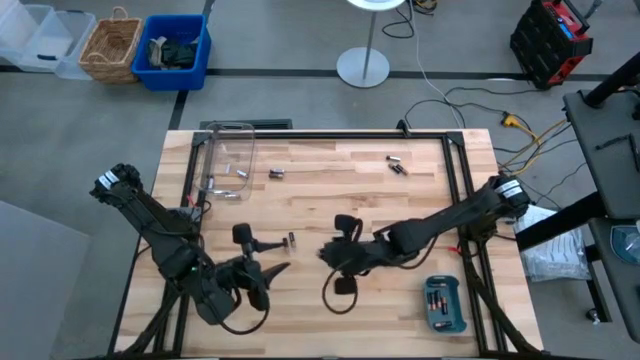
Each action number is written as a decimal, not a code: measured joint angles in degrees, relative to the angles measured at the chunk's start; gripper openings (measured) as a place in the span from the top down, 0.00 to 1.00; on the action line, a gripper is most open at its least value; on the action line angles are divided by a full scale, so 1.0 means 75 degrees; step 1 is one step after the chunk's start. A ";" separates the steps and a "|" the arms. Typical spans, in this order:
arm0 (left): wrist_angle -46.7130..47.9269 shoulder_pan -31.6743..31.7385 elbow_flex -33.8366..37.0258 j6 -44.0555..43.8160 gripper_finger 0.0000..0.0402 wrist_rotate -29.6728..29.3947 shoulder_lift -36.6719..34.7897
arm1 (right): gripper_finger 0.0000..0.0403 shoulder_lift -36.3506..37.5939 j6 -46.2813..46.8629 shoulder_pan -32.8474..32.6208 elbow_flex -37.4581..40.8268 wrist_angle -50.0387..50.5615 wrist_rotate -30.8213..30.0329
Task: Sort batteries
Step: Put the copper and black battery into the blue bin
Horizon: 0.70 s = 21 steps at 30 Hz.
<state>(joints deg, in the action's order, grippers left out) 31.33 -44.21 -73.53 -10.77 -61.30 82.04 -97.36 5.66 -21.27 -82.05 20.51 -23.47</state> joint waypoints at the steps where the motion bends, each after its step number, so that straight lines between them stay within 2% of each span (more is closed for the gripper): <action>1: 0.0140 0.0000 -0.0007 -0.0056 0.52 -0.0124 0.0000 | 0.88 0.0008 0.0252 -0.0017 -0.0176 0.0742 0.0273; 3: 0.0383 0.0000 -0.0029 -0.0129 0.53 -0.0303 0.0003 | 0.88 0.0009 0.0703 -0.0030 -0.0446 0.2003 0.0978; 9: 0.0711 0.0003 -0.0051 -0.0323 0.55 -0.0441 0.0006 | 0.88 0.0073 0.1695 -0.0218 -0.0552 0.4538 0.3015; 15: 0.0830 0.0009 -0.0048 -0.0385 0.55 -0.0569 0.0006 | 0.88 0.0076 0.3010 -0.0984 -0.0538 0.6899 0.3521; 21: 0.0856 0.0009 -0.0042 -0.0505 0.55 -0.0574 0.0006 | 0.89 0.0085 0.4083 -0.2063 -0.0490 0.8339 0.4340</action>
<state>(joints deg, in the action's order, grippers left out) 37.76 -44.14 -73.84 -14.56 -65.60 82.08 -96.73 36.28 -36.75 -85.73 83.05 9.08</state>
